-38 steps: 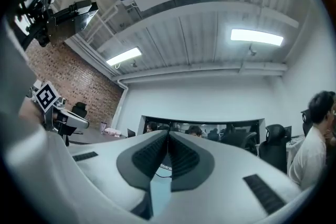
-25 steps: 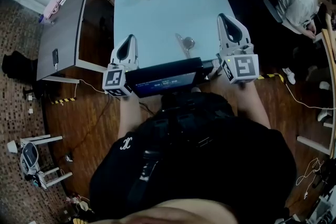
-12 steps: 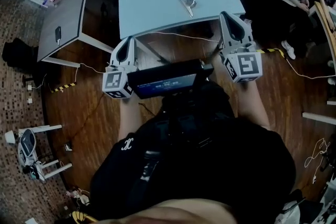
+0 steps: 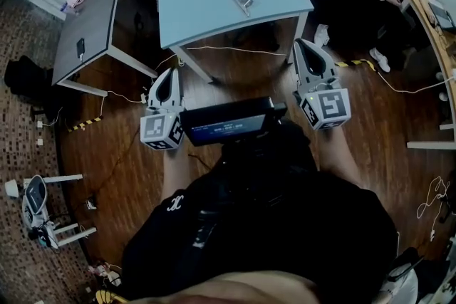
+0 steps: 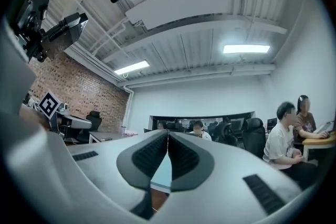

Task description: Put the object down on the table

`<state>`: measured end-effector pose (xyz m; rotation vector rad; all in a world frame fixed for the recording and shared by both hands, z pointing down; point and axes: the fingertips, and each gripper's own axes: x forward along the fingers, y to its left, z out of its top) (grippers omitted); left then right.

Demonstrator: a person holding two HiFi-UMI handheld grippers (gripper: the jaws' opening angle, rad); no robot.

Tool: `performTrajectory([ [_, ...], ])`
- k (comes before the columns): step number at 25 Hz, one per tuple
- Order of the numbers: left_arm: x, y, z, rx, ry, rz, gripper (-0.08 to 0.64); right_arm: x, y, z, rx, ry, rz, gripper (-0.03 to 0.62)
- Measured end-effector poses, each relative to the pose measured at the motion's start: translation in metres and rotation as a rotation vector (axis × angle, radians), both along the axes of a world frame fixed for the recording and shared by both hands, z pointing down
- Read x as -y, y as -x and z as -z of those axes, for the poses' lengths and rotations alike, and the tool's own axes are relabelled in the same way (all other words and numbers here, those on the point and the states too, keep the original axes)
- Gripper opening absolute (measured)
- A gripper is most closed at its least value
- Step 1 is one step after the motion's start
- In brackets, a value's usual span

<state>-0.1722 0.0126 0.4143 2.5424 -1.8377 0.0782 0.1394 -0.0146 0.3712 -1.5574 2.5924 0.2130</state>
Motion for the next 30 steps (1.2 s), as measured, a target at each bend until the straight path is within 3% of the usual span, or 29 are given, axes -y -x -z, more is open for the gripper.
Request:
performTrajectory([
  [8,-0.006,-0.056,0.026,-0.001,-0.030,-0.020,-0.008,-0.003,-0.051,0.015,0.047,0.000,-0.022,-0.026],
  [15,-0.020,-0.101,0.036,0.017,-0.041,-0.063,-0.008,-0.017,-0.084,0.020,0.022,0.008,-0.041,-0.026],
  [30,-0.034,-0.105,0.024,0.011,-0.030,-0.076,-0.008,-0.039,-0.085,0.020,0.004,0.003,-0.023,-0.026],
])
